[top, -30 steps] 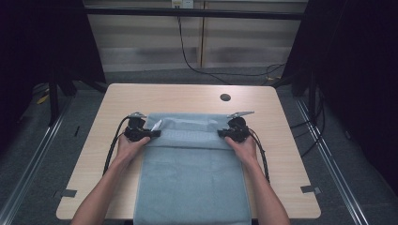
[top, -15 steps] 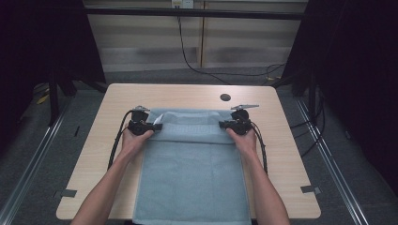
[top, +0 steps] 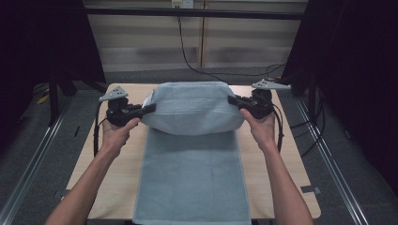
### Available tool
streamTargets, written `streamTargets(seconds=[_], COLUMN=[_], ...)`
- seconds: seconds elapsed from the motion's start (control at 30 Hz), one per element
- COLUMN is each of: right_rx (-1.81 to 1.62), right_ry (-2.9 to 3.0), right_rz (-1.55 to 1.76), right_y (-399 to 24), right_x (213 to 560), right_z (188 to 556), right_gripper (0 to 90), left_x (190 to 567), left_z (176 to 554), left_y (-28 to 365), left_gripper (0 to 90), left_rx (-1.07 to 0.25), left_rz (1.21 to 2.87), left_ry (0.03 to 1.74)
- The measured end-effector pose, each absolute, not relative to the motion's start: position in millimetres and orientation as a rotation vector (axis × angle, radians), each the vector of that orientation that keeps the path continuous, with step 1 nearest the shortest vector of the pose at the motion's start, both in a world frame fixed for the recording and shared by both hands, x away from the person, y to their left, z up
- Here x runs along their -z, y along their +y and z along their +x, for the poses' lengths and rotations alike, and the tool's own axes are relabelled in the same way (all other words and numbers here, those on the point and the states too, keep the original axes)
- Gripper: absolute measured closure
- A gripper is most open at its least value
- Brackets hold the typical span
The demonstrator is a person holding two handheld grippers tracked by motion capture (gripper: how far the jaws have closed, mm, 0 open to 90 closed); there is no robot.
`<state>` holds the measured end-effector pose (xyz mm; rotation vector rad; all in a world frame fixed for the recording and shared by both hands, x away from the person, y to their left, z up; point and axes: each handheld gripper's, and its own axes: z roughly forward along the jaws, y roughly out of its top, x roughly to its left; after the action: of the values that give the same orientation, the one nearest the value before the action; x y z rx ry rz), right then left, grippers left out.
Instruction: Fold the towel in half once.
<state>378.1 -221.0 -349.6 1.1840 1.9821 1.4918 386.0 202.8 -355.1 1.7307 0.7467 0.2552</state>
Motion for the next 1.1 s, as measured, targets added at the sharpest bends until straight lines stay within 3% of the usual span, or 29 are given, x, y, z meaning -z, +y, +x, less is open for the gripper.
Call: streamTargets(seconds=[0.1,0.2,0.67,1.1], right_rx=[-1.513,-1.5,-1.4,-1.394], right_ry=[1.981,2.011,2.252,2.382], right_rz=[1.141,1.108,1.151,1.151], right_y=[-223,-224,-226,-228], right_x=[335,334,435,471], right_z=[362,342,262,197], right_gripper=[84.3,84.2,80.9,69.8], left_x=[342,352,455,473], left_z=[367,349,290,245], left_y=[205,204,206,215], left_gripper=[83.9,83.8,78.3,70.2], left_rx=[-0.233,-0.233,-0.114,-0.017], left_rz=[1.705,1.75,1.922,1.966], left_ry=[0.69,0.674,0.69,0.638])
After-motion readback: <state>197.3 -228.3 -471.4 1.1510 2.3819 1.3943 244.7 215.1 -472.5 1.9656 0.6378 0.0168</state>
